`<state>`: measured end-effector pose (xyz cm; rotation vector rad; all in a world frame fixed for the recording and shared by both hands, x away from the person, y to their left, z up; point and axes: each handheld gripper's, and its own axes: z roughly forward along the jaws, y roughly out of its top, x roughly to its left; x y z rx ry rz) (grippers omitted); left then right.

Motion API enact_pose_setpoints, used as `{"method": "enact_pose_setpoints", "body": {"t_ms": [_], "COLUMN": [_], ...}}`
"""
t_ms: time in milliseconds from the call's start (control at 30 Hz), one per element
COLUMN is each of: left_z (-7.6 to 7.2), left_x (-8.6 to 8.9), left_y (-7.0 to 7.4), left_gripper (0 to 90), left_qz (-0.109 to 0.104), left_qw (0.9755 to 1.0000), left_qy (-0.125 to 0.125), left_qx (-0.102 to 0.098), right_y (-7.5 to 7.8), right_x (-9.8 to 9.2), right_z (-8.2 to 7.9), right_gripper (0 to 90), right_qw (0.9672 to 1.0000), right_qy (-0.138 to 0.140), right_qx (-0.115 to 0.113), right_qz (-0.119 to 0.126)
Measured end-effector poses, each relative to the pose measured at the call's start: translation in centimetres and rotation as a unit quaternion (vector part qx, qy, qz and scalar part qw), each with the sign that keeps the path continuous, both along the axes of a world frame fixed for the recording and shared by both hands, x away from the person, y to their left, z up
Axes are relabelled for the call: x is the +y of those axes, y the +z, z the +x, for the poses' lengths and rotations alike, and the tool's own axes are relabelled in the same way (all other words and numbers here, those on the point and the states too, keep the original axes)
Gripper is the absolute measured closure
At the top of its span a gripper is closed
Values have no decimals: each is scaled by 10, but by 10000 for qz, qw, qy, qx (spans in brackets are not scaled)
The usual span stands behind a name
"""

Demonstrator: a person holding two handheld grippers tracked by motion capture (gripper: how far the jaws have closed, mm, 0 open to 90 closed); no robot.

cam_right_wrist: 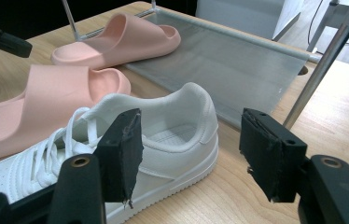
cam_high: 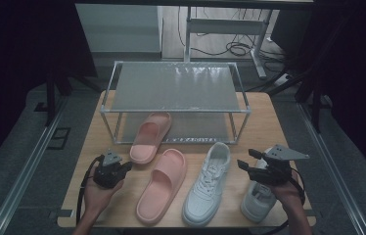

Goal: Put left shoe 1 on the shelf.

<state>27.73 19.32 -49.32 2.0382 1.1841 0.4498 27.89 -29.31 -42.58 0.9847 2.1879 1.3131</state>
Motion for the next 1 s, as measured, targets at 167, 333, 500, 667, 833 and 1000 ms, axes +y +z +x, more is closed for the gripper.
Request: {"method": "enact_pose_setpoints", "body": {"t_ms": [167, 333, 500, 667, 833, 1000], "left_z": [3, 3, 1, 2, 5, 9], "left_x": [-5, -10, -14, -19, -23, -24], "left_y": [-6, -9, -13, -14, -15, -18], "left_gripper": [897, 897, 897, 896, 898, 900], "left_qz": [-15, -8, 36, 50, 63, 124], "left_qw": [10000, 9999, 9997, 9996, 9995, 9995], "left_qy": [-58, -96, -155, -210, -245, -223], "left_qx": [54, 88, 165, 176, 180, 206], "right_y": [-1, 0, 3, 3, 3, 3], "right_x": [-1, -2, -5, -6, -5, -4], "right_z": [1, 0, -1, -1, -1, -1], "right_gripper": [399, 399, 400, 400, 400, 400], "right_qw": [10000, 10000, 10000, 9999, 10000, 10000], "right_qy": [-45, -34, -47, -72, -67, -53], "right_qx": [16, -16, -55, -64, -56, -60], "right_qz": [14, 13, 33, 39, 34, 23]}}
